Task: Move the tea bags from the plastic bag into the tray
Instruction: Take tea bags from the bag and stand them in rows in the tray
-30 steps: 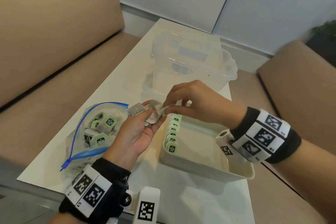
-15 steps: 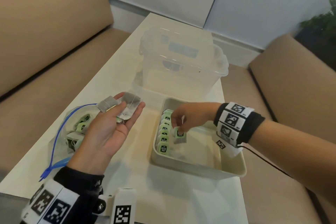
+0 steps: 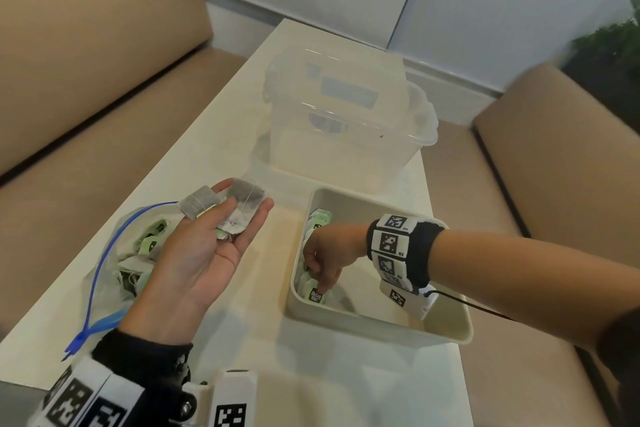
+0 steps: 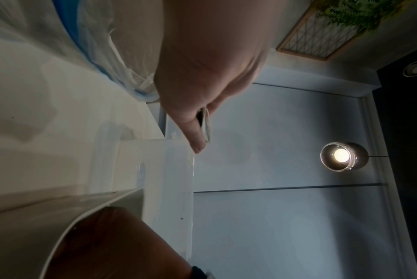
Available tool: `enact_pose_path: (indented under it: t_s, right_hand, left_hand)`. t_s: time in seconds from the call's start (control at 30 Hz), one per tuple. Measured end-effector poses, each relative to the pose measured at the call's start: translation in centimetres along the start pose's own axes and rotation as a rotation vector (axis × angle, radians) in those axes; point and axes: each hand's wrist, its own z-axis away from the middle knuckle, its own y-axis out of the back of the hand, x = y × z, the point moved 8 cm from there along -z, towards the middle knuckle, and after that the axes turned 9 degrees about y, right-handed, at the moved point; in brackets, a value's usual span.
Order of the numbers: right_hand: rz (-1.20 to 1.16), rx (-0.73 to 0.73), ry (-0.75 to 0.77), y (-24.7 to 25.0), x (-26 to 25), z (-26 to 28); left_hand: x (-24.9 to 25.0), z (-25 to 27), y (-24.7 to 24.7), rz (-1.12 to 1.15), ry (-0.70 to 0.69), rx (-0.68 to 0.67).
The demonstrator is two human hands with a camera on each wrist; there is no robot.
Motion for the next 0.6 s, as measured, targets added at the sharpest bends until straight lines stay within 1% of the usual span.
enact_pose_path:
  t_s: [0.17, 0.33, 0.47, 0.6]
  right_hand:
    - [0.007, -0.024, 0.051, -0.1, -0.9, 0.2]
    - [0.038, 0.029, 0.085, 0.4, -1.3, 0.5]
    - [0.086, 0.025, 0.093, 0.4, -1.4, 0.9]
    - [0.019, 0.026, 0.083, 0.7, -1.9, 1.9]
  left_hand:
    - [0.1, -0.1, 0.2, 0.007, 0.005, 0.005]
    - [0.0, -0.1, 0.2, 0.001, 0.013, 0.002]
    - [-0.4, -0.1, 0.0, 0.055, 0.066, -0.015]
    - [-0.6, 0.0, -0.4, 0.085, 0.118, -0.074]
